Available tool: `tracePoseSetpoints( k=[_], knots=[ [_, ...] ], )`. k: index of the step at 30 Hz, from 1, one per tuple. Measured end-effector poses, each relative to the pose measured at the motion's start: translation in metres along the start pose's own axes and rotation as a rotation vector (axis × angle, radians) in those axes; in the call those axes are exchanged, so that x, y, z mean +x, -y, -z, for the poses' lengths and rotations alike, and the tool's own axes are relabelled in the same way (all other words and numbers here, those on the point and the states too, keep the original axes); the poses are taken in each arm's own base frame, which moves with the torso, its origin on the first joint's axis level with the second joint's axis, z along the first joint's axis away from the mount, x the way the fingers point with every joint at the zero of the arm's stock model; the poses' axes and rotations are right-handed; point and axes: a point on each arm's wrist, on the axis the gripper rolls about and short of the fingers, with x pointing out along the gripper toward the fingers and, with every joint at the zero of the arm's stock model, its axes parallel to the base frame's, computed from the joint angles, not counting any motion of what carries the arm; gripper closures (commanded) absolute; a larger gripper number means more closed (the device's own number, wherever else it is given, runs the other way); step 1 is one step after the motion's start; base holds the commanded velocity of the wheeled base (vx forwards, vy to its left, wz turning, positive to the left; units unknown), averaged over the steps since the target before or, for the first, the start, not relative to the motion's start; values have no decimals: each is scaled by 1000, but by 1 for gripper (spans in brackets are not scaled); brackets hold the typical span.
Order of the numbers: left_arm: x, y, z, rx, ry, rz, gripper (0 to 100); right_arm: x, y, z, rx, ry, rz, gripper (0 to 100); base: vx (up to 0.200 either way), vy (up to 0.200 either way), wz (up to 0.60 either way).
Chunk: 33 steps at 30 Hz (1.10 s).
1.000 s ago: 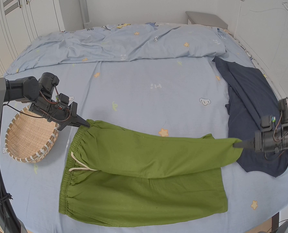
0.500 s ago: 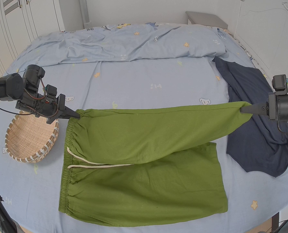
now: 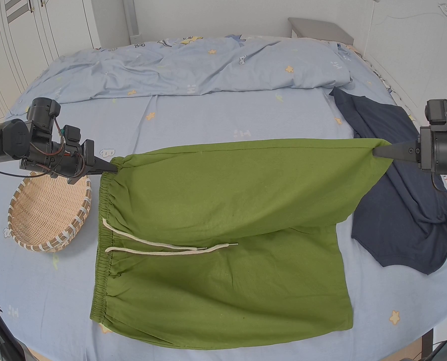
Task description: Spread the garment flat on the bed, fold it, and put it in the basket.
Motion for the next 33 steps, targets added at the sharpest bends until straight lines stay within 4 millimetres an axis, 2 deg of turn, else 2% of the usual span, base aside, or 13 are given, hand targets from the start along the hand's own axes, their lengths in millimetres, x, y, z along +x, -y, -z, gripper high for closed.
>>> tracePoseSetpoints(
  k=[10, 17, 26, 33],
  knots=[
    [9, -16, 3, 93, 162, -36, 100, 45, 33, -15, 7, 12, 21, 100, 0, 0, 0],
    [15, -25, 8, 103, 252, -33, 100, 84, 60, -34, -1, 42, 30, 100, 0, 0, 0],
    [23, -33, 13, 103, 296, -29, 100, 123, 87, -60, -19, 83, 35, 100, 0, 0, 0],
    [31, -41, 15, 99, 306, -41, 100, 151, 108, -69, -26, 107, 65, 100, 0, 0, 0]
  ],
)
